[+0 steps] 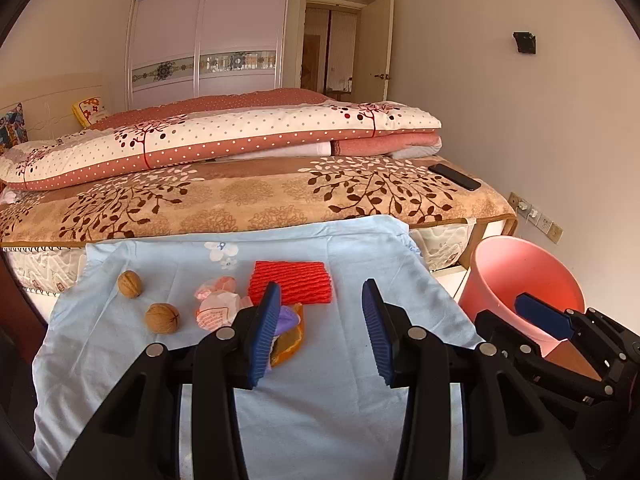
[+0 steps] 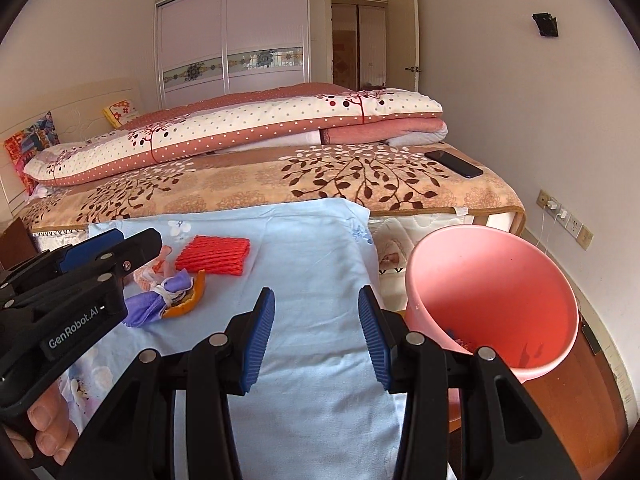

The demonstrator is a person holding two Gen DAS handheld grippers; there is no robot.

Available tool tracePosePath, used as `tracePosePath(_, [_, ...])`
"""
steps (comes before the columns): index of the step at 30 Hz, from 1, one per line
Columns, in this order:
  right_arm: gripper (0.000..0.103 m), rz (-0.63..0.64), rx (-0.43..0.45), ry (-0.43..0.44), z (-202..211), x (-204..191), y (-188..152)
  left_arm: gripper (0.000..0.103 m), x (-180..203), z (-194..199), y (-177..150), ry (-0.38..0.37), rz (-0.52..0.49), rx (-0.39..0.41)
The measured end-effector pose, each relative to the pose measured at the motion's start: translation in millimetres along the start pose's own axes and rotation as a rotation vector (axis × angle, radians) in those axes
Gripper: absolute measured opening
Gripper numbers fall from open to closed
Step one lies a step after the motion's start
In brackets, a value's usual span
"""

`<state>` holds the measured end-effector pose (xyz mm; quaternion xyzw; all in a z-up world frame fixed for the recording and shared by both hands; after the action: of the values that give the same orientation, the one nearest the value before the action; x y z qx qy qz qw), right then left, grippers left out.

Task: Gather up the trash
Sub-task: 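Move both open tools back over the blue sheet, then grasp the purple glove with the left tool and lift it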

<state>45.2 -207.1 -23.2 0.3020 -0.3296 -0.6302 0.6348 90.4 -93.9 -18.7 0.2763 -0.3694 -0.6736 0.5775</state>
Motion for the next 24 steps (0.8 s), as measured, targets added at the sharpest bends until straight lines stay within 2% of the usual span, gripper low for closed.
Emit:
tracePosePath(8, [0.043, 0.047, -0.019, 0.025, -7, -21, 0, 0.043, -25, -3, -9, 0.027, 0.008, -0.029])
tracePosePath(14, [0.043, 0.05, -0.04, 0.048, -16, -25, -1, 0.043, -60, 1, -10, -0.002, 0.014, -0.036])
tracePosePath(20, [0.043, 0.036, -0.071, 0.08, -27, -25, -4, 0.043, -96, -5, -19, -0.013, 0.026, -0.102])
tracePosePath(24, [0.043, 0.03, -0.086, 0.101, -34, -27, -6, 0.043, -97, -13, -26, -0.033, 0.009, -0.148])
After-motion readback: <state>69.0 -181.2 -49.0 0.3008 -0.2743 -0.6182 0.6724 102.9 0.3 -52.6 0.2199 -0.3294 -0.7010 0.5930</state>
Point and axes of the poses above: each gripper's, at about its wrist camera, not at the fingertips, and z roughly against the way its jaws point, x to its right, y to its top, the point moved 7 cm from there along -z, roughly the way its jaws point, and after that the axes turned 4 degrees about -x, right-handed, at the moved point
